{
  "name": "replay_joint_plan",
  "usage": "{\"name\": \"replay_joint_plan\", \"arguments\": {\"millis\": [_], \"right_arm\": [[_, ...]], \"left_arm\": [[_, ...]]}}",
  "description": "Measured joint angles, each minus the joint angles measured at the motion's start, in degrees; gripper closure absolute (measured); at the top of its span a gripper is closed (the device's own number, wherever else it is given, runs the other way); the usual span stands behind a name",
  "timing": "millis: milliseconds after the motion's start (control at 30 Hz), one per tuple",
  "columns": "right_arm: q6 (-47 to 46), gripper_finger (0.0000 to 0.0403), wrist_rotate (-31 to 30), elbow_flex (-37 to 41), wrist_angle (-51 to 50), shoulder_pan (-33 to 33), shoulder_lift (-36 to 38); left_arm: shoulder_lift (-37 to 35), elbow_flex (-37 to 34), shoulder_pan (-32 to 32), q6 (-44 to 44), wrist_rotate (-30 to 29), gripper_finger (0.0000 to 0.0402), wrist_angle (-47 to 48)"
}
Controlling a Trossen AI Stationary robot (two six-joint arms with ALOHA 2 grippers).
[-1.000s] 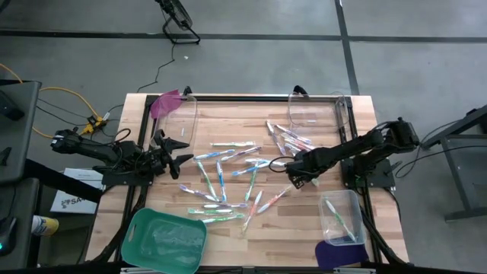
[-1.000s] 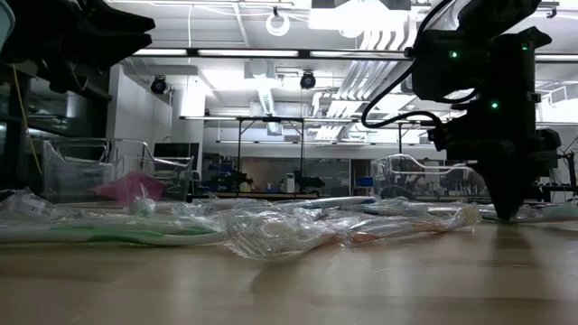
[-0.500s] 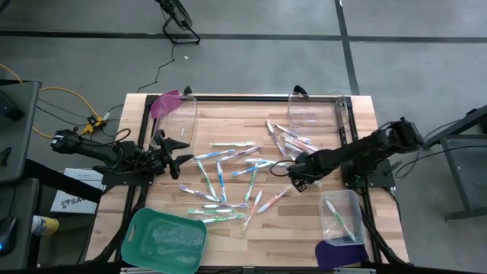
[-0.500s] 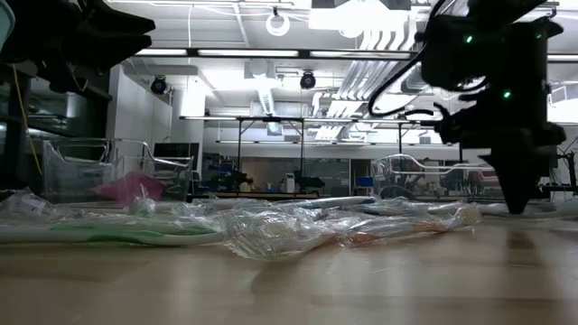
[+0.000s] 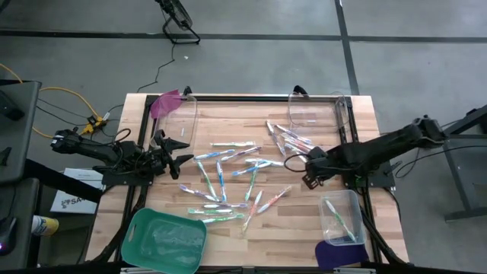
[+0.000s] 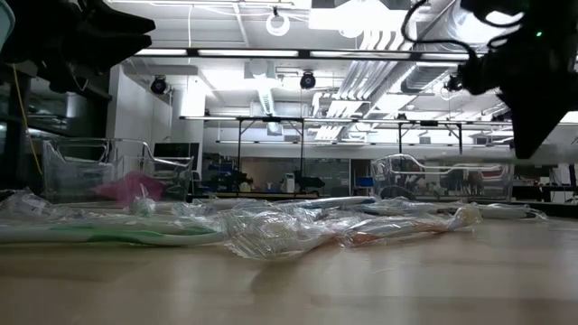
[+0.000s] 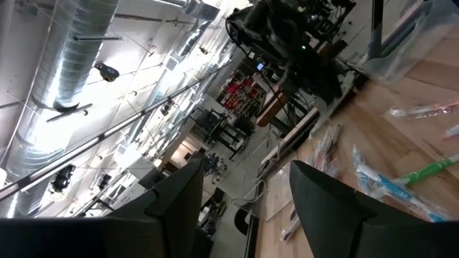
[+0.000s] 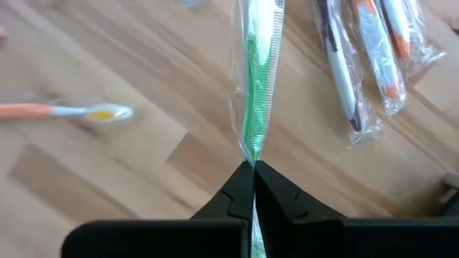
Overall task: Pick & Place Toothbrushes
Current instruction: Put the green toothbrush into the white bin
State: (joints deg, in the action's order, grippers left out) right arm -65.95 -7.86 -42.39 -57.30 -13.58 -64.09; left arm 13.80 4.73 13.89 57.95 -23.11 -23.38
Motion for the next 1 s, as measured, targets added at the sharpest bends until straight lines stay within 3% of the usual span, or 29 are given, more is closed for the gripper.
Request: {"name": "replay_joint_plan", "arguments": {"millis": [433,1000], "right_arm": [[2.89,0.0399,7.02,0.00,0.06,-1.60,10.77],[-23.13,0.0399,8.49,0.00,0.62,-23.72,12.46]], "left_arm": [[0.00,0.00,0.00,-0.39,0.00,0.0199,0.00],[-0.01,0.01,0.00,-1.27,-0.02,0.0199,0.42]]}}
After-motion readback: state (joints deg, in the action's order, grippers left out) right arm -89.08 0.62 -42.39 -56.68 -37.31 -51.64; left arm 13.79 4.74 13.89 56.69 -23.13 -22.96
